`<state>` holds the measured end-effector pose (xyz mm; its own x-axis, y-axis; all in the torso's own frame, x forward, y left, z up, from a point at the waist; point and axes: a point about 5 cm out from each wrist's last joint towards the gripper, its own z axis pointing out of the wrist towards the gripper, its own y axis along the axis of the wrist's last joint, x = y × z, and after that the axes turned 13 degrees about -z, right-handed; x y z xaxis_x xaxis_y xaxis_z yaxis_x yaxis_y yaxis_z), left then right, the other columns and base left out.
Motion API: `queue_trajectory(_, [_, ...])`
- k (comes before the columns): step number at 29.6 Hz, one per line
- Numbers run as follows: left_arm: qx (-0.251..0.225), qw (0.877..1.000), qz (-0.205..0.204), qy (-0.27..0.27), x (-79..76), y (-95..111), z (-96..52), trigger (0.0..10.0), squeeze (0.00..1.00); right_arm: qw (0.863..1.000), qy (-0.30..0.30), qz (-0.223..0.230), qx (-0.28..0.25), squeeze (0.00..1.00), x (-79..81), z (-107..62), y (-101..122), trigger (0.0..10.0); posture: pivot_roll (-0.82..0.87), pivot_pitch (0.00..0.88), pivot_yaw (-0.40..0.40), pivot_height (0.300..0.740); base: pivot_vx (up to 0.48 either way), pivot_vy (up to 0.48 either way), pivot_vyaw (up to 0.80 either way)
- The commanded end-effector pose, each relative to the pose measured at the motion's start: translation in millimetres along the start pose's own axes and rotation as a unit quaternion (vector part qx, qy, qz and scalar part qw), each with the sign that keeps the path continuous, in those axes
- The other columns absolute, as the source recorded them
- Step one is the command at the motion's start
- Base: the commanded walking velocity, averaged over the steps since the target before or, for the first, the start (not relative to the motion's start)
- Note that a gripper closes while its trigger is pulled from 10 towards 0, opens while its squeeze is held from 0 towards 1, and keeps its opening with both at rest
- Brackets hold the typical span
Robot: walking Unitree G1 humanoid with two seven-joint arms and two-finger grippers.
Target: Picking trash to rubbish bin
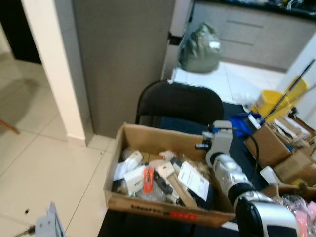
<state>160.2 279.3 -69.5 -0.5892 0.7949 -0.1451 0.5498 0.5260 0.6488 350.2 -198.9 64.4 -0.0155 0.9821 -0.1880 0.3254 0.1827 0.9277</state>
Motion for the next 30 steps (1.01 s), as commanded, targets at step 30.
queue_trajectory(30, [-0.371, 0.873, 0.099, -0.3, -114.2, 191.1, -39.3, 10.0, 0.0, 0.926, 0.375, -0.006, -0.047, 0.21, 106.2, -24.3, -12.8, 10.0, 0.21, 0.002, -0.042, 0.74, 0.0, 0.0, -0.27])
